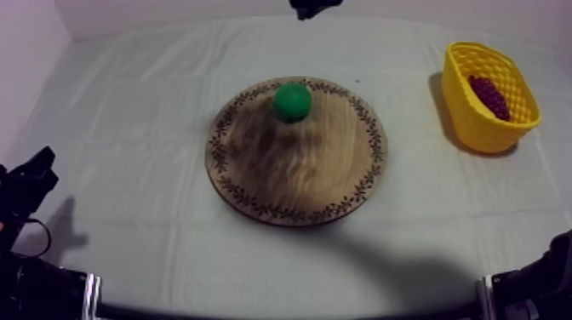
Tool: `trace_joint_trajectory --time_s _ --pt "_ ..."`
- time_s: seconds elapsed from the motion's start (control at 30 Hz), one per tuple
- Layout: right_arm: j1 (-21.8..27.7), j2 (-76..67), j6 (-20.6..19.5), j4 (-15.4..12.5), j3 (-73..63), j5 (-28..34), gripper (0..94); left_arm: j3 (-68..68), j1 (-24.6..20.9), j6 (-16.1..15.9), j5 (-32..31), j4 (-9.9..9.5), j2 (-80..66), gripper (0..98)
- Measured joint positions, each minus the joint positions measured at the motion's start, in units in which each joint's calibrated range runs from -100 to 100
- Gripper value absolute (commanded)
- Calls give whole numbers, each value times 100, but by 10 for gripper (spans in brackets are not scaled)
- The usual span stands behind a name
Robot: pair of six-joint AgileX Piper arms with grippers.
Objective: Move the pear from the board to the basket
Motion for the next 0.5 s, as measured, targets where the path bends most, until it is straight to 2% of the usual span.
trace_joint_trajectory --time_s 0.1,0.17,0.5 --pt "-3 100 13 -28 0 20 14 0 0 0 0 0 0 1" --pt "-3 134 51 -43 0 35 60 0 0 0 0 0 0 1" --pt "53 172 79 -128 -3 48 546 0 0 0 0 0 0 1"
